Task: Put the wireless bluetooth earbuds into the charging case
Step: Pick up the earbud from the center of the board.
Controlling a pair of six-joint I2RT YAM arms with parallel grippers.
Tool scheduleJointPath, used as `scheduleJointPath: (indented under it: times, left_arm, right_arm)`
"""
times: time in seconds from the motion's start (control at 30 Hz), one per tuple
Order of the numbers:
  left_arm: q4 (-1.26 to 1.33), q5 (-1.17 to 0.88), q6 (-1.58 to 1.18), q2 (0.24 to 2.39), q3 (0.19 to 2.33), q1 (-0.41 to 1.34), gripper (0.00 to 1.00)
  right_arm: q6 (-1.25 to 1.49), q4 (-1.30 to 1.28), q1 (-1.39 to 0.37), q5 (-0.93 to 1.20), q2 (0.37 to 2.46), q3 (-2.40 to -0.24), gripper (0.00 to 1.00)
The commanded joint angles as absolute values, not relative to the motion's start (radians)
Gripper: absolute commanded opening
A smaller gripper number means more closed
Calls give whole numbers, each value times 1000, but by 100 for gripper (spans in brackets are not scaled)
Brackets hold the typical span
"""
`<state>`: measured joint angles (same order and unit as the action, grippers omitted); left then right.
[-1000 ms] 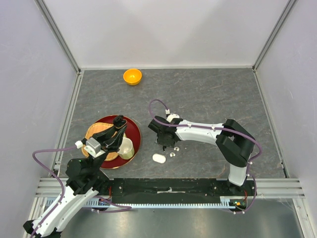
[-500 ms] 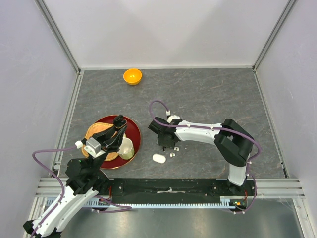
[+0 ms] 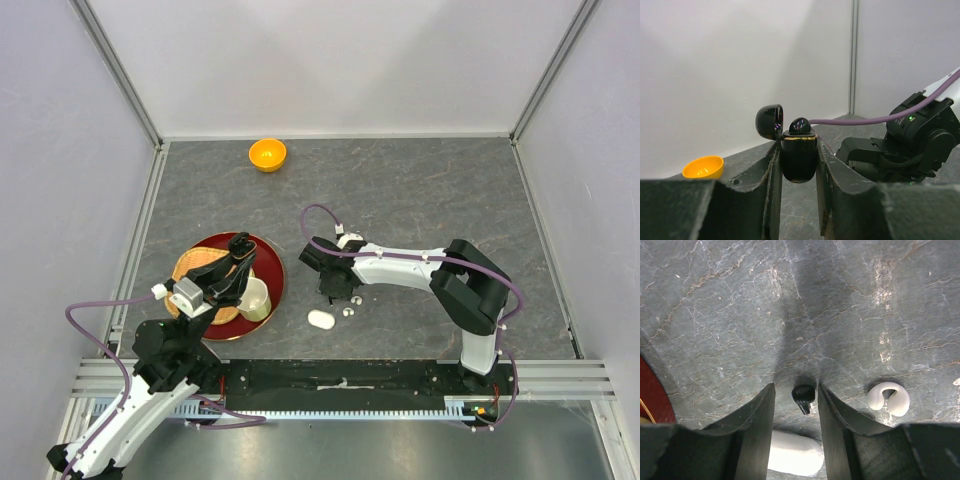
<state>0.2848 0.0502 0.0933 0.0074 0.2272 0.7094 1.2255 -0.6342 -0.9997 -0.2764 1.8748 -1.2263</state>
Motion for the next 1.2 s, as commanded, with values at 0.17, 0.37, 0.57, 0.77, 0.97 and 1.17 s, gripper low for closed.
scheduleJointPath:
  times: [0.17,0.37,0.57,0.77,0.97,1.17]
  left_arm:
    - [316,55,57,-48,247,710,2]
    - [316,58,60,-48,245,712,2]
    - [316,57,55,-48,241,712,2]
    - [316,60,52,-48,239,710,2]
    - [314,61,52,-48,239,712,2]
    - [314,61,52,-46,239,710,2]
  right_arm:
    - [1220,-640,-1008,-278,1896,-1220,44]
    - [1210,-640,-1009,-270,1899,-1220,41]
    - [1180,-641,-1014,-271,1898,-1213,40]
    - [1169,-649,-1015,-271,1908,-1209,38]
    - [1169,-650,-1016,-268,1914,-1209,35]
    - [1169,-649,-1015,-268,1917,-1207,28]
